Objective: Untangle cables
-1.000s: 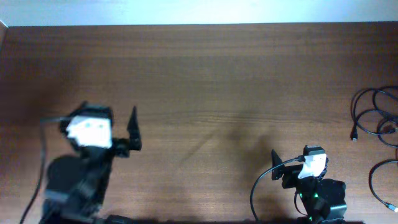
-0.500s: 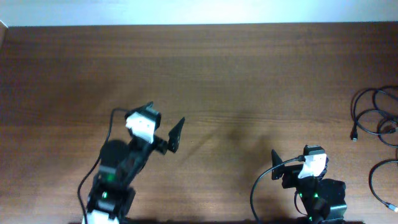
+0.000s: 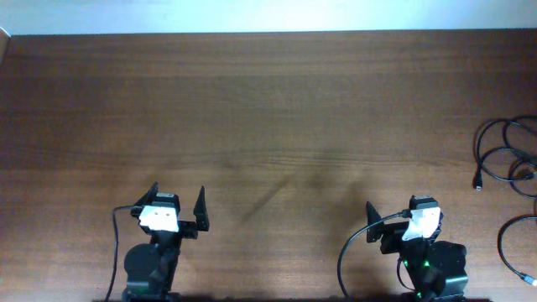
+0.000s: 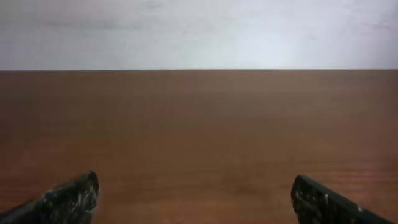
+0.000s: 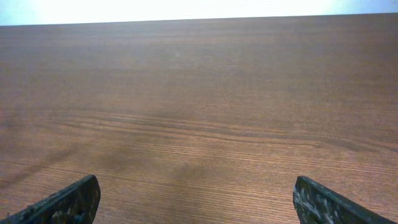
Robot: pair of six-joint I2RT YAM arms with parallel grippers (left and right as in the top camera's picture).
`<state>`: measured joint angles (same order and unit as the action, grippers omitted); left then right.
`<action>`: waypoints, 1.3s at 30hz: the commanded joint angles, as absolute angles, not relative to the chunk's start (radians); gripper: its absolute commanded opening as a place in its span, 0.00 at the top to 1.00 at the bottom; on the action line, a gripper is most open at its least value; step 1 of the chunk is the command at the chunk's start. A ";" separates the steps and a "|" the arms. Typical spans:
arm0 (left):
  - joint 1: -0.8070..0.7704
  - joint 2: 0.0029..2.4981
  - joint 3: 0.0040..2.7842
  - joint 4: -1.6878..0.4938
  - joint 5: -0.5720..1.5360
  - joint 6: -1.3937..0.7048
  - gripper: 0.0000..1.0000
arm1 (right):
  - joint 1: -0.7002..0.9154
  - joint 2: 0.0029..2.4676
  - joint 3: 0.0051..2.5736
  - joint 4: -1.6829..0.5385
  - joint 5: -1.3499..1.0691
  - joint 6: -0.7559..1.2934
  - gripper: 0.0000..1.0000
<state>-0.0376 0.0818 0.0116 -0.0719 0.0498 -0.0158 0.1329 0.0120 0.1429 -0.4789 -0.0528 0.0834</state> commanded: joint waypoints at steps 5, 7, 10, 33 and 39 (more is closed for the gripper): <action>-0.033 0.046 0.009 -0.082 0.011 -0.007 0.01 | 0.139 0.004 0.136 -0.481 -0.055 0.094 0.02; -0.033 0.046 0.009 -0.082 0.011 -0.007 0.01 | 0.139 0.004 0.136 -0.482 -0.055 0.094 0.01; -0.034 0.046 0.009 -0.083 0.011 -0.007 0.01 | 0.139 0.004 0.136 -0.482 -0.055 0.094 0.01; -0.033 0.046 0.009 -0.083 0.011 -0.007 0.01 | -0.065 0.004 0.136 -0.482 -0.055 0.094 0.01; -0.033 0.046 0.009 -0.083 0.011 -0.007 0.01 | -0.065 0.004 0.136 -0.481 -0.055 0.094 0.01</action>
